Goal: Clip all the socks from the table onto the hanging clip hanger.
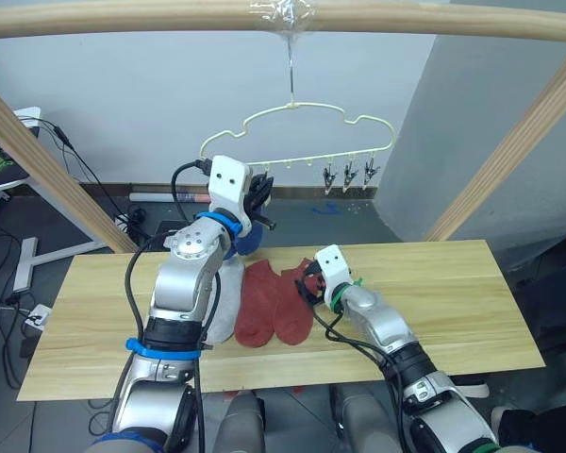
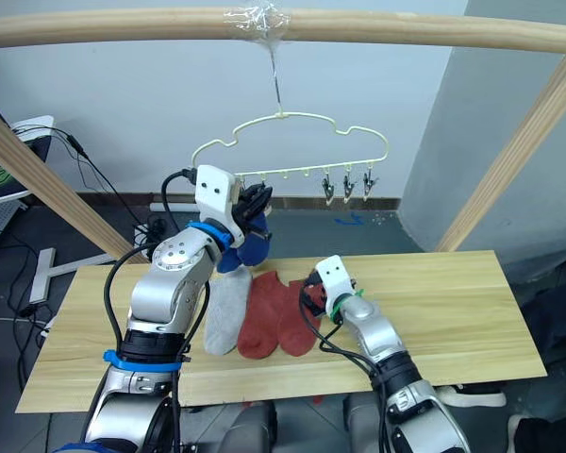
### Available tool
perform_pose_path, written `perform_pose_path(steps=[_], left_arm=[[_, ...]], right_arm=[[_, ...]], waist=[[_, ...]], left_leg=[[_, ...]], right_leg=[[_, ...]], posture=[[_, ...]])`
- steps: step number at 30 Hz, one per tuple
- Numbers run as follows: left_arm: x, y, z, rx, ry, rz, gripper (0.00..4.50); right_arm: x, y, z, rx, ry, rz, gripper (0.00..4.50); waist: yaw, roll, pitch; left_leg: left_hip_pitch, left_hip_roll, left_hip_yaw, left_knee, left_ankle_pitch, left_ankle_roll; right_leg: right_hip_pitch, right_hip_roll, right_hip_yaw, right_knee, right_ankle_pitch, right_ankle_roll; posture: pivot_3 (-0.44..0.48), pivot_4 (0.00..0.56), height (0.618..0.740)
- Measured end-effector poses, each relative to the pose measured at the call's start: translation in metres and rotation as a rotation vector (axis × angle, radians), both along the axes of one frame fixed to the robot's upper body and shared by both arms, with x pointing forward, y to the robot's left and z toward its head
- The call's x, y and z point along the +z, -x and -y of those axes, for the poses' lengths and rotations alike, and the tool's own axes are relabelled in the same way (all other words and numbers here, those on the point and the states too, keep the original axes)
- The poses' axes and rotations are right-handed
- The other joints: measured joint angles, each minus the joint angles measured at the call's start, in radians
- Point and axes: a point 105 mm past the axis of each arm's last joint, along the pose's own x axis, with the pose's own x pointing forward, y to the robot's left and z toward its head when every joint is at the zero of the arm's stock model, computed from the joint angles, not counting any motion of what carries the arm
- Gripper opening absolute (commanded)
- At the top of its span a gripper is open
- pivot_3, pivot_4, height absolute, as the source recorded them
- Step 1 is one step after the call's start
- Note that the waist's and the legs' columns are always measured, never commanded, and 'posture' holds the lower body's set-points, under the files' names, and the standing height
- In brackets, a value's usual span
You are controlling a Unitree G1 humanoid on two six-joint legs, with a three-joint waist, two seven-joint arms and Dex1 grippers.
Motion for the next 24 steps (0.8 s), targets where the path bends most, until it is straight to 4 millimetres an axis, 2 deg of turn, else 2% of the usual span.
perform_pose_path(steps=[8, 18, 22, 24], left_arm=[[0.000, 0.001, -0.001, 0.001, -0.002, 0.001, 0.16], [0.000, 0.002, -0.001, 0.001, -0.004, 0.003, 0.16], [0.000, 0.002, -0.002, 0.002, -0.011, 0.003, 0.16], [0.000, 0.002, -0.002, 0.002, -0.011, 0.003, 0.16]], right_arm=[[0.000, 0.006, -0.003, 0.012, 0.003, 0.009, 4.50], [0.024, 0.003, -0.006, 0.028, 0.025, 0.110, 4.50], [0.040, 0.007, -0.022, 0.053, -0.038, 0.110, 4.50], [0.038, 0.011, -0.027, 0.062, -0.045, 0.088, 4.50]], waist=[[0.000, 0.000, 0.000], [0.000, 0.000, 0.000], [0.000, 0.000, 0.000], [0.001, 0.000, 0.000]], left_leg=[[0.000, 0.000, 0.000, 0.000, 0.000, 0.000], [0.000, 0.000, 0.000, 0.000, 0.000, 0.000], [0.000, 0.000, 0.000, 0.000, 0.000, 0.000], [0.000, 0.000, 0.000, 0.000, 0.000, 0.000]], right_leg=[[0.000, 0.000, 0.000, 0.000, 0.000, 0.000], [0.000, 0.000, 0.000, 0.000, 0.000, 0.000], [0.000, 0.000, 0.000, 0.000, 0.000, 0.000], [0.000, 0.000, 0.000, 0.000, 0.000, 0.000]], posture=[[0.025, 0.247, 0.740], [0.027, 0.245, 0.740], [0.027, 0.245, 0.740], [0.027, 0.245, 0.740]])
